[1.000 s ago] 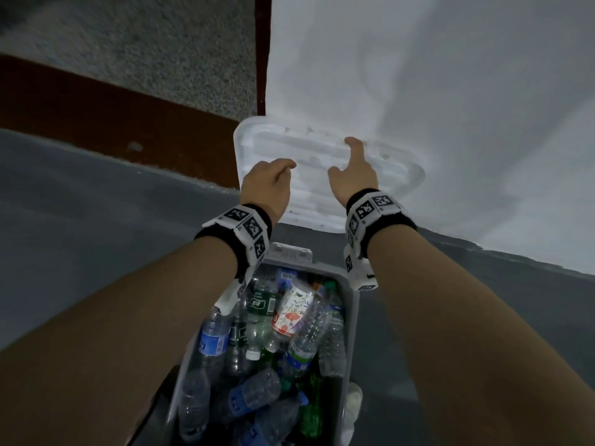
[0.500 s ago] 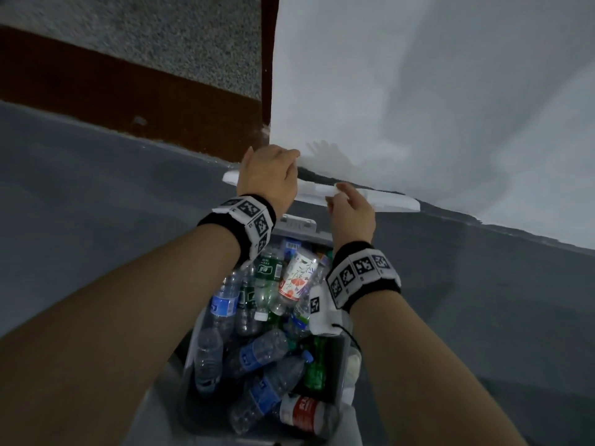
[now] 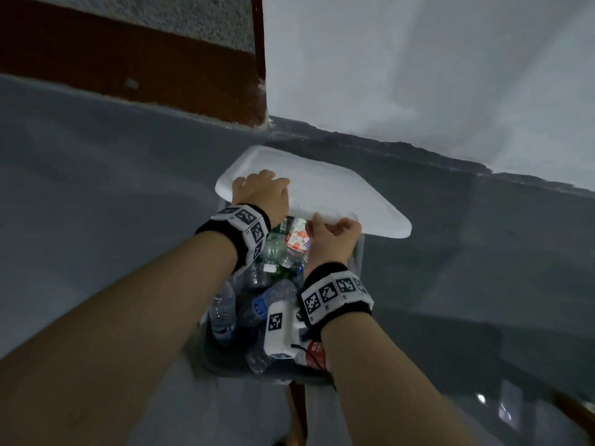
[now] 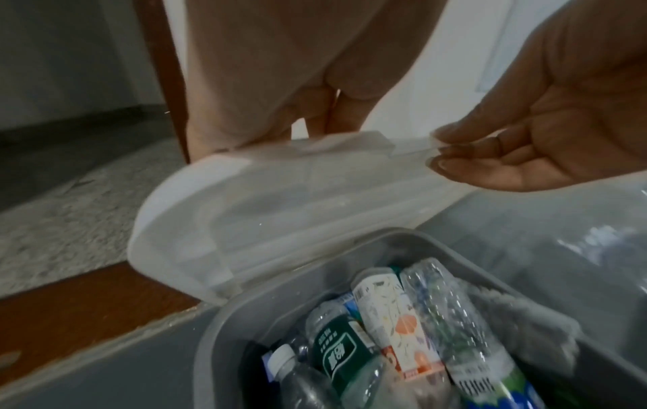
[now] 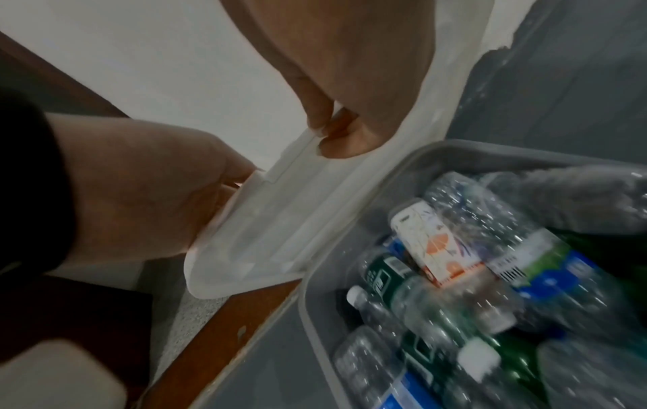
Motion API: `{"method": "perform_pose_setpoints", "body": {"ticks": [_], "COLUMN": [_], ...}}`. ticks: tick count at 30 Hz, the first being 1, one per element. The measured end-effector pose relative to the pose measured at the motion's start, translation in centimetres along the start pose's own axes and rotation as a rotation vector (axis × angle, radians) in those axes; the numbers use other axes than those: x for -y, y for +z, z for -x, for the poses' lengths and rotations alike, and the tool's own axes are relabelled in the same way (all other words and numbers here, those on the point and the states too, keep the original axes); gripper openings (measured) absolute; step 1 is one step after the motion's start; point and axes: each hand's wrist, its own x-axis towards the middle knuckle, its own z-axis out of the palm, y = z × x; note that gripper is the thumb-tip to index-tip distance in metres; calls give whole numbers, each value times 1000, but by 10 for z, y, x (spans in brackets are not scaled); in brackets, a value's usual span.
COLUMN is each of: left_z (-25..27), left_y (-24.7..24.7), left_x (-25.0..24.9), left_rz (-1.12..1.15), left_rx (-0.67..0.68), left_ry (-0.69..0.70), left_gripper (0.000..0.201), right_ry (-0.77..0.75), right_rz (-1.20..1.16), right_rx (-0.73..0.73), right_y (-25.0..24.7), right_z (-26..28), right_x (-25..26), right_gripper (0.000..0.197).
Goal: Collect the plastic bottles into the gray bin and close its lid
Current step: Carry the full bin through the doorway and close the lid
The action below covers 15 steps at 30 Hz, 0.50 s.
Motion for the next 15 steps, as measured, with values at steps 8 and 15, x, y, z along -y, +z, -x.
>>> {"method": "perform_pose_setpoints", "body": {"ticks": [8,15], "left_z": [24,41], "left_y": [35,67], "left_x": [3,7], "left_rz": [51,-159], "left_rx": [411,666], "left_ry": [122,128], "left_gripper": [69,119], "right_ry": [251,361], "right_rz": [-253,-192], "right_rx": [-167,-237], "right_y": [-49,-73], "right_z": [37,59], "right_x": [-54,-101], "right_gripper": [43,43]}}
